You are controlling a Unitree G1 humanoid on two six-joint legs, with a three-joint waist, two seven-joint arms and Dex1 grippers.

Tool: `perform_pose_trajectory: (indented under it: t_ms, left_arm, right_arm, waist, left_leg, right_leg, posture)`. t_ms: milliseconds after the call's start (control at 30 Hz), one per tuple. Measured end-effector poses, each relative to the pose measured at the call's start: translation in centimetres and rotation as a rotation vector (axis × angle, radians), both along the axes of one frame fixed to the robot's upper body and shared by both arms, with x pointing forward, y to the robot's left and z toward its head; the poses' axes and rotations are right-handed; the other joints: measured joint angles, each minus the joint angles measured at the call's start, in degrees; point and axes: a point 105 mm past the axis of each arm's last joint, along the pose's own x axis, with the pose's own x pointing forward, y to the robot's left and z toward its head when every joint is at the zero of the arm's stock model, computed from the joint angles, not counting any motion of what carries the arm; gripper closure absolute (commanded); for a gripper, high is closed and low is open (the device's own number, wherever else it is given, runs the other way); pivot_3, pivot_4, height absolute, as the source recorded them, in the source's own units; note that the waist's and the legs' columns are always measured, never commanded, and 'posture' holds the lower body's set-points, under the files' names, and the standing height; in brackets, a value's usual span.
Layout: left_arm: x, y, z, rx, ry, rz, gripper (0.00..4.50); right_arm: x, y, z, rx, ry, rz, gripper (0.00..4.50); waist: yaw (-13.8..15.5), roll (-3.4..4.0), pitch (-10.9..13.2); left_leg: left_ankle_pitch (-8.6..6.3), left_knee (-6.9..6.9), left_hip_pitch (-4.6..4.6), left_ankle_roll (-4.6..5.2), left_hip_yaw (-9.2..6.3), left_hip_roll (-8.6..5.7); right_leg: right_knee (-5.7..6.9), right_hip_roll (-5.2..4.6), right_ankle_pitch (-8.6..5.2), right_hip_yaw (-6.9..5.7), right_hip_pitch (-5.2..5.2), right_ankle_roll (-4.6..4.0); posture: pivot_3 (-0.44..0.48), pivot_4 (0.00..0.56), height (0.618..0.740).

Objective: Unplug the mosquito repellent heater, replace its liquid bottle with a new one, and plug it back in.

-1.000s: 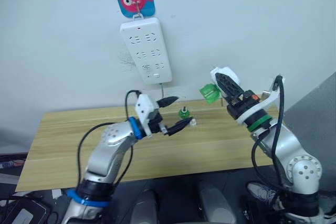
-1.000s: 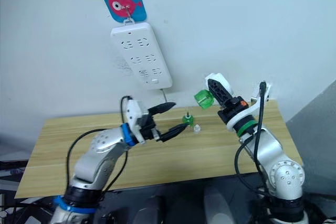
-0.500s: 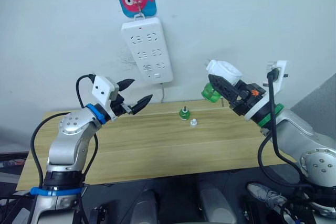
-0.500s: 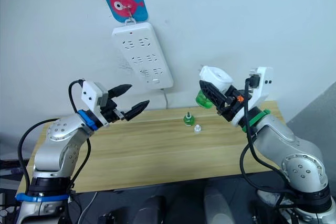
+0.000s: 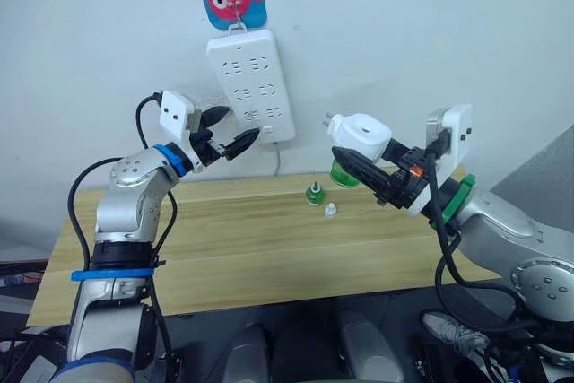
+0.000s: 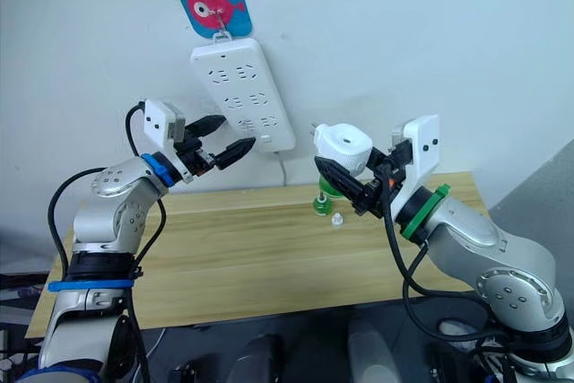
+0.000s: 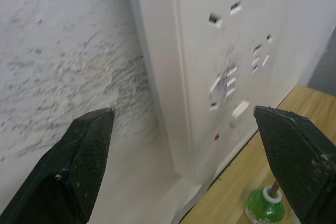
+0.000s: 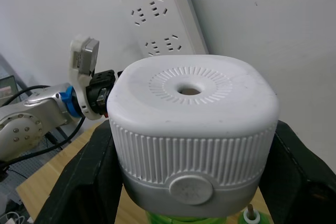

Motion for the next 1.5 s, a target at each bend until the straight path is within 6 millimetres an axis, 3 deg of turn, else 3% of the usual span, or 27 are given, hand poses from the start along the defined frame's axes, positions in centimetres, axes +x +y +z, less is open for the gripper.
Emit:
perform_pose_trajectory:
  t_ms: [267, 367, 667, 933, 1200, 1500]
  left_arm:
    - [-0.5, -1.5, 0.8, -0.013, 0.022, -0.138, 0.00]
    - [-0.7, -1.7, 1.0, -0.024, 0.035, -0.165, 0.61]
    - [-0.9, -1.8, 1.4, -0.045, 0.048, -0.192, 3.21]
    - [-0.8, -2.0, 1.4, -0.041, 0.037, -0.190, 3.21]
    - [-0.9, -2.0, 1.4, -0.040, 0.029, -0.181, 3.21]
    - [-1.0, -2.0, 1.4, -0.038, 0.024, -0.178, 3.21]
  right_arm:
    - [-0.3, 0.2, -0.1, -0.014, -0.008, 0.024, 1.51]
    - [-0.5, 0.4, -0.1, -0.016, -0.011, 0.039, 1.51]
    - [-0.3, 1.8, -0.4, -0.088, -0.044, 0.061, 1.51]
    - [2.6, 5.2, -0.6, -0.189, -0.104, 0.021, 1.51]
    - [5.6, 5.3, -1.4, -0.260, -0.116, -0.094, 1.51]
    - [6.5, 6.5, -1.2, -0.263, -0.162, -0.080, 1.51]
  waist:
    - [-0.07, 0.00, 0.00]
    - [-0.04, 0.00, 0.00]
    - [0.03, -0.02, -0.01]
    - [0.03, -0.03, -0.02]
    - [-0.03, -0.05, -0.03]
    - [-0.03, -0.05, -0.03]
  left_leg:
    - [0.00, 0.01, 0.00, 0.00, -0.01, 0.00]
    - [0.00, 0.01, 0.00, 0.00, -0.02, 0.00]
    - [0.01, 0.03, -0.01, -0.01, -0.05, -0.01]
    - [0.01, 0.07, -0.01, -0.02, -0.07, -0.04]
    - [0.01, 0.05, -0.02, -0.02, -0.08, -0.10]
    - [0.01, 0.05, -0.02, -0.02, -0.08, -0.11]
  right_leg:
    - [0.01, 0.00, 0.00, 0.00, 0.00, 0.00]
    - [0.01, 0.00, 0.00, -0.02, 0.00, 0.00]
    - [0.02, -0.03, 0.00, -0.06, 0.01, 0.00]
    - [0.08, -0.06, 0.00, -0.08, 0.00, 0.00]
    - [0.09, -0.16, 0.01, -0.11, -0.01, 0.00]
    - [0.09, -0.16, 0.01, -0.11, -0.01, 0.00]
  posture:
    - [-0.209, 0.169, 0.725]
    - [-0.209, 0.169, 0.725]
    - [-0.202, 0.167, 0.725]
    - [-0.189, 0.172, 0.725]
    - [-0.171, 0.172, 0.725]
    - [-0.166, 0.173, 0.725]
